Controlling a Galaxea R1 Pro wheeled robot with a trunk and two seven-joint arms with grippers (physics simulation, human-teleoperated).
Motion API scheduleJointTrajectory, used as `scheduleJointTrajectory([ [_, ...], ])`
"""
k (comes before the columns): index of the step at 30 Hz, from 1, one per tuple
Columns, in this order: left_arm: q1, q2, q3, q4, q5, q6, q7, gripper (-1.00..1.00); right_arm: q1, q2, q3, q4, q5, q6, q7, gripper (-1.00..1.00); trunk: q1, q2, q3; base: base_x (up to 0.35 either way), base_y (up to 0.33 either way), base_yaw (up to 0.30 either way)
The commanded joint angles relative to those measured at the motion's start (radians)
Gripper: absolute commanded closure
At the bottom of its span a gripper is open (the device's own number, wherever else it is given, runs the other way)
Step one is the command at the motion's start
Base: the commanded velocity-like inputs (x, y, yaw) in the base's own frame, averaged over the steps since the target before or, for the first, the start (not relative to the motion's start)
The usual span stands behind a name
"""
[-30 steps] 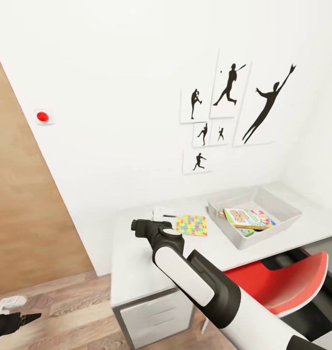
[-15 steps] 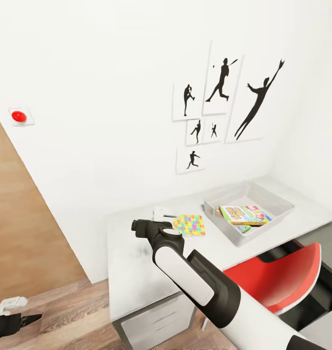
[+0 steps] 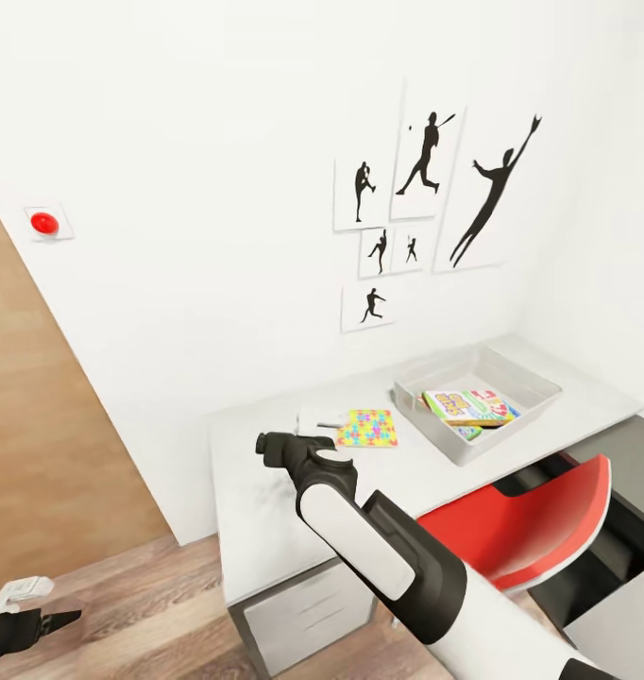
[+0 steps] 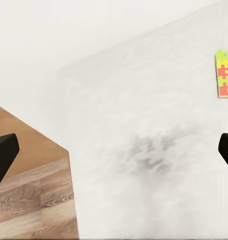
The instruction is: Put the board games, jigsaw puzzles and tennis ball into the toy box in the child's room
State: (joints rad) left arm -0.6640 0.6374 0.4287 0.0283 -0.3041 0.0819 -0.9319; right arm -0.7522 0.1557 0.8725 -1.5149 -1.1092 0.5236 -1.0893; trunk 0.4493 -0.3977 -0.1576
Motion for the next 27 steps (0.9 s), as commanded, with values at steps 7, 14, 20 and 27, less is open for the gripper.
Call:
scheduleJointTrajectory([
  [7, -0.002, 0.000, 0.008, 0.002, -0.004, 0.009, -0.002, -1.00, 0.008, 0.000, 0.001, -0.001, -0.003, 0.009, -0.006, -1.00, 0.001, -0.002, -0.002, 0.011, 0.178, -0.001],
  [14, -0.002, -0.001, 0.008, 0.002, -0.005, 0.009, -0.002, -1.00, 0.010, 0.000, 0.002, 0.000, -0.003, 0.009, -0.005, -1.00, 0.001, -0.002, -0.002, 0.124, 0.105, 0.000],
  [20, -0.001, -0.013, 0.008, 0.002, -0.006, 0.009, -0.002, -1.00, 0.010, 0.001, 0.002, 0.001, -0.003, 0.009, -0.004, -1.00, 0.001, -0.002, -0.002, 0.027, 0.021, 0.000],
  [27, 0.041, -0.066, 0.008, 0.001, -0.005, 0.009, 0.018, -1.00, 0.014, -0.002, 0.001, 0.002, -0.004, 0.009, -0.005, -1.00, 0.001, -0.002, -0.002, 0.004, 0.003, 0.000],
])
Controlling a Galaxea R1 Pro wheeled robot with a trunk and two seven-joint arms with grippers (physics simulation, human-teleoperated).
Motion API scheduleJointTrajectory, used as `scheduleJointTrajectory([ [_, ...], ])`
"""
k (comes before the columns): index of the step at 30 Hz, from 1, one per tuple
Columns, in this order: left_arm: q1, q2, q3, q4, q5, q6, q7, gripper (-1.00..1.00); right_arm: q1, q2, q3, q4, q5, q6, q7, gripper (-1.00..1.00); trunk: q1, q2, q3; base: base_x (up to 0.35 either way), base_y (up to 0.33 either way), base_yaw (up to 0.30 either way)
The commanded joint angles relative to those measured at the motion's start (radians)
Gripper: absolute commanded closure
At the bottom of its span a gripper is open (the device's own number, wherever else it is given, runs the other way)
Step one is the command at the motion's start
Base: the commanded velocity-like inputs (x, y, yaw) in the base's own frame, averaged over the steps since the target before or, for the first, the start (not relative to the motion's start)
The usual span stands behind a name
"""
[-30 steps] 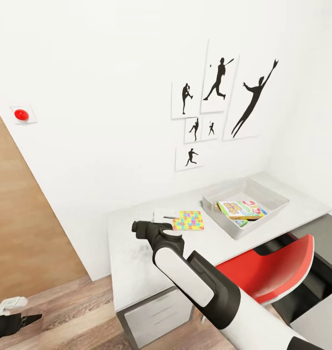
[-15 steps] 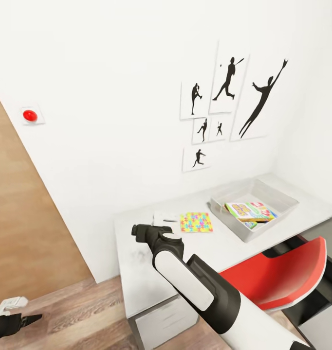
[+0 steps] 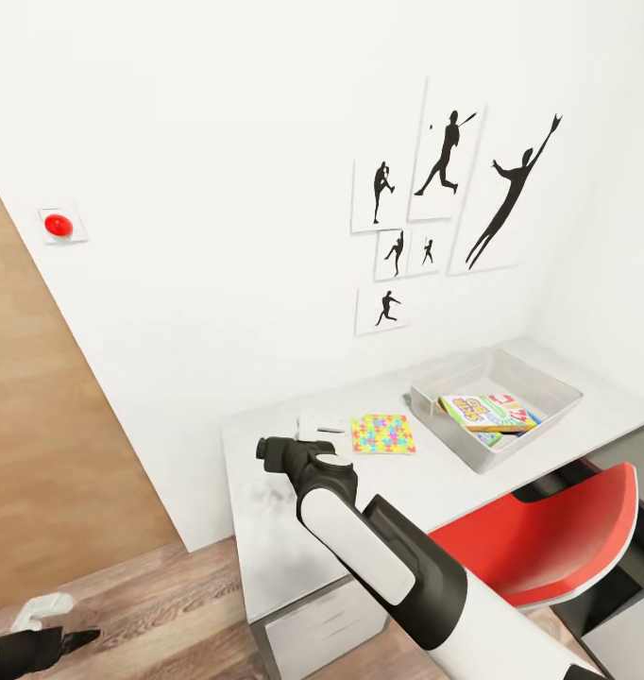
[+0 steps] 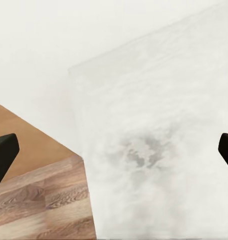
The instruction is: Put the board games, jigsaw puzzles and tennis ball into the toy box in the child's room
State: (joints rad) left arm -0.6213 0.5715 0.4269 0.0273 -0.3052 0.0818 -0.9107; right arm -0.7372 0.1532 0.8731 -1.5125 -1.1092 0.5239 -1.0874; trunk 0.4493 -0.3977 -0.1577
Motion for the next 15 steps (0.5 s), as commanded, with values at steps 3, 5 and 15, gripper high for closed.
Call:
scheduleJointTrajectory([
  [3, 0.007, -0.023, 0.010, 0.002, -0.004, 0.009, 0.016, -1.00, 0.011, -0.018, -0.007, -0.005, -0.005, 0.009, -0.007, -1.00, 0.001, -0.002, -0.002, 0.000, 0.000, 0.000],
  [5, 0.009, -0.031, 0.010, 0.002, -0.004, 0.009, 0.022, -1.00, 0.016, -0.027, -0.022, -0.008, -0.006, 0.009, -0.009, -1.00, 0.001, -0.002, -0.002, 0.000, 0.017, 0.000],
  [15, 0.031, -0.039, 0.011, 0.002, -0.003, -0.009, 0.029, -1.00, 0.021, -0.025, -0.171, -0.015, -0.006, 0.024, -0.013, -1.00, 0.001, -0.002, -0.002, 0.000, 0.043, 0.000],
])
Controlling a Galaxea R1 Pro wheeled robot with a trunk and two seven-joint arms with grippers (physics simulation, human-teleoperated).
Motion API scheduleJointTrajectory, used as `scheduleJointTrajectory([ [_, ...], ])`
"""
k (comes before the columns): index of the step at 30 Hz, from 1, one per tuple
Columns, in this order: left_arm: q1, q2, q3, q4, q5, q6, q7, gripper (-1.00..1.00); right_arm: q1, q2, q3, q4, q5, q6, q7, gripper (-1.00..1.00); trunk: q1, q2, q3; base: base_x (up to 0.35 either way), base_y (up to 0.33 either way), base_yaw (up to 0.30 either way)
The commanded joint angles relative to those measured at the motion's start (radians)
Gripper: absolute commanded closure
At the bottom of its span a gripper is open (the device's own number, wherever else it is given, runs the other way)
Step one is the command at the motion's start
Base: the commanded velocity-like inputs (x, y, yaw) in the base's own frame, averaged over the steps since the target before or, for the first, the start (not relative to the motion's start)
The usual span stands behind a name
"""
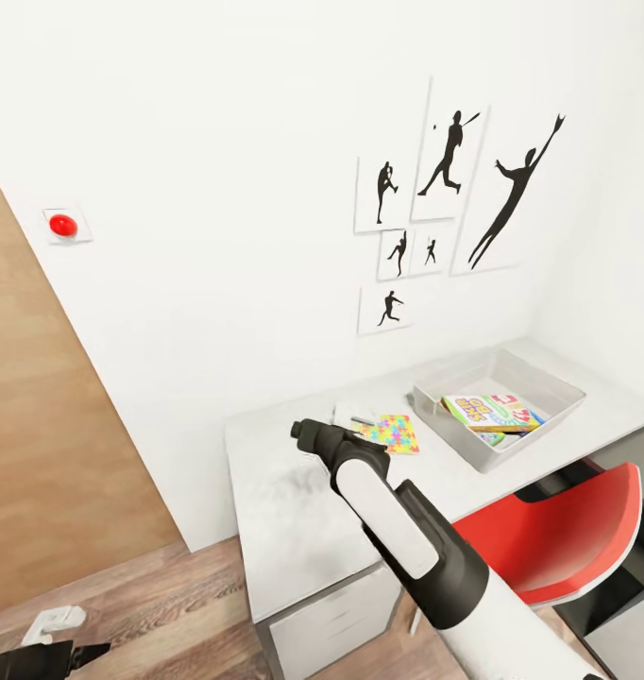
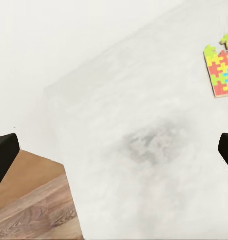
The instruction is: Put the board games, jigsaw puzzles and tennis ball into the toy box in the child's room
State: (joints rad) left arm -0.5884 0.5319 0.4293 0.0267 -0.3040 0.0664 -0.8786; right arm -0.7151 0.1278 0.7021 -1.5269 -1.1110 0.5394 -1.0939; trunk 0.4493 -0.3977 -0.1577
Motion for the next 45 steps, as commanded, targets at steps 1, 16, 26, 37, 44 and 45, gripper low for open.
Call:
scheduleJointTrajectory([
  [1, -0.001, 0.001, 0.009, 0.002, -0.004, 0.004, -0.002, -1.00, -0.002, 0.001, -0.009, -0.001, -0.004, 0.009, -0.007, -1.00, 0.001, -0.002, -0.002, 0.000, 0.005, 0.000],
  [16, 0.004, 0.001, 0.009, 0.003, -0.006, -0.008, 0.000, -1.00, -0.022, 0.017, -0.111, 0.010, -0.008, 0.014, -0.082, -1.00, 0.001, -0.002, -0.002, 0.003, 0.080, 0.000],
  [26, 0.004, 0.001, 0.009, 0.003, -0.005, -0.008, 0.001, -1.00, -0.207, 0.047, -0.246, 0.203, -0.016, 0.067, -0.273, -1.00, 0.001, -0.002, -0.002, 0.000, 0.048, 0.000],
  [37, 0.006, 0.002, 0.009, 0.003, -0.005, -0.008, 0.000, -1.00, -0.384, 0.047, -0.383, 0.528, -0.016, 0.074, -0.292, -1.00, 0.001, -0.002, -0.002, 0.000, 0.136, 0.000],
  [44, 0.019, 0.002, 0.009, 0.002, -0.004, -0.011, 0.000, -1.00, -0.419, 0.047, -0.446, 0.627, -0.020, 0.078, -0.286, -1.00, 0.001, -0.002, -0.002, 0.003, 0.101, 0.000],
  [45, 0.020, 0.002, 0.009, 0.002, -0.004, -0.012, 0.000, -1.00, -0.422, 0.047, -0.458, 0.638, -0.020, 0.079, -0.285, -1.00, 0.001, -0.002, -0.002, 0.026, 0.164, 0.000],
])
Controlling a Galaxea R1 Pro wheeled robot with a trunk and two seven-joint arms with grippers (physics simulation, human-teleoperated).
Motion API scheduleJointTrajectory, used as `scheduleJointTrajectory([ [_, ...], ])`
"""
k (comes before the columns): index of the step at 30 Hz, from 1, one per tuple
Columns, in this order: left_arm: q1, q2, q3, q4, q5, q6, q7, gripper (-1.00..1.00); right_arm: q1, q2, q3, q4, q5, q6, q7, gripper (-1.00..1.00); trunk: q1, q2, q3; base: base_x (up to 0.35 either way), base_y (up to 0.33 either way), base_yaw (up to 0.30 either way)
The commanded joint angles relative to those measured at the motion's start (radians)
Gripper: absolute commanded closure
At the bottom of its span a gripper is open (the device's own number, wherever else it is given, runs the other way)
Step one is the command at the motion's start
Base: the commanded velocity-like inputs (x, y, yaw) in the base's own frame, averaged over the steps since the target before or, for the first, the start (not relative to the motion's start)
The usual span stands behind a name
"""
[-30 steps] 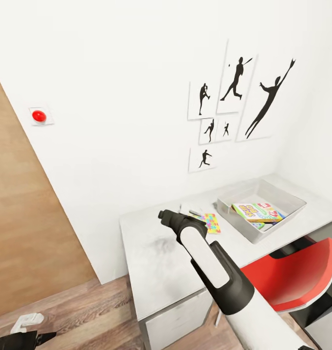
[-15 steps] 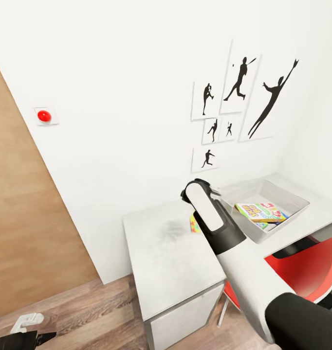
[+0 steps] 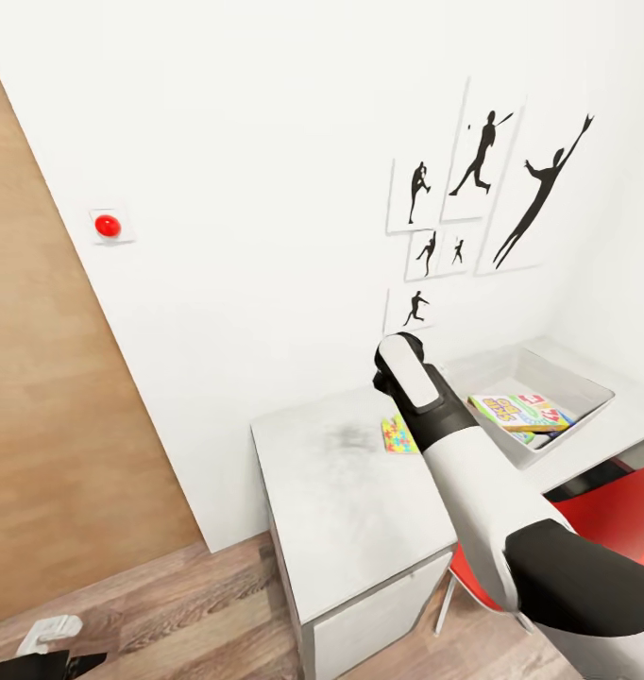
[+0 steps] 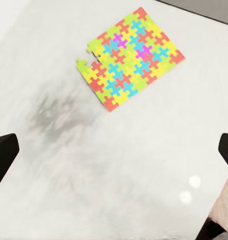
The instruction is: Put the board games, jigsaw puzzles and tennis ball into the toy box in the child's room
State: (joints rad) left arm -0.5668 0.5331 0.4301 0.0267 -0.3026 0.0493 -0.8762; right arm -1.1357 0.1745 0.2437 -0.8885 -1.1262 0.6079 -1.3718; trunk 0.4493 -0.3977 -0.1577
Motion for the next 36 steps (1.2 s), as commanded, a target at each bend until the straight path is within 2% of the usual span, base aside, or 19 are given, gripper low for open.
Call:
scheduleJointTrajectory([
  [1, -0.001, 0.000, 0.009, 0.002, -0.005, 0.005, -0.003, -1.00, -0.004, 0.000, -0.010, 0.013, -0.005, 0.012, -0.007, -1.00, 0.001, -0.002, -0.002, 0.016, 0.105, 0.000],
  [6, 0.000, 0.001, 0.009, 0.002, -0.006, 0.004, -0.003, -1.00, -0.010, 0.000, -0.051, 0.069, -0.006, 0.015, 0.003, -1.00, 0.001, -0.002, -0.002, 0.006, 0.037, 0.000],
  [10, 0.001, 0.001, 0.009, 0.002, -0.006, 0.004, -0.003, -1.00, -0.011, 0.000, -0.067, 0.107, -0.007, 0.016, 0.047, -1.00, 0.001, -0.002, -0.002, 0.001, 0.008, 0.000],
  [18, 0.001, 0.000, 0.009, 0.002, -0.006, 0.003, -0.003, -1.00, -0.010, -0.017, -0.066, 0.124, 0.005, 0.007, 0.177, -1.00, 0.001, -0.002, -0.002, 0.109, 0.114, 0.000],
  [24, 0.001, 0.000, 0.009, 0.002, -0.006, 0.003, -0.004, -1.00, -0.008, -0.027, -0.063, 0.126, 0.009, 0.005, 0.197, -1.00, 0.001, -0.002, -0.002, 0.072, 0.046, 0.000],
  [29, 0.001, 0.000, 0.009, 0.002, -0.006, 0.003, -0.003, -1.00, -0.004, -0.056, -0.060, 0.126, 0.010, 0.001, 0.228, -1.00, 0.001, -0.002, -0.002, 0.039, 0.023, 0.000],
  [36, 0.001, -0.001, 0.009, 0.002, -0.006, 0.003, -0.003, -1.00, 0.000, -0.070, -0.062, 0.125, 0.011, -0.002, 0.245, -1.00, 0.001, -0.002, -0.002, 0.122, 0.093, 0.000],
])
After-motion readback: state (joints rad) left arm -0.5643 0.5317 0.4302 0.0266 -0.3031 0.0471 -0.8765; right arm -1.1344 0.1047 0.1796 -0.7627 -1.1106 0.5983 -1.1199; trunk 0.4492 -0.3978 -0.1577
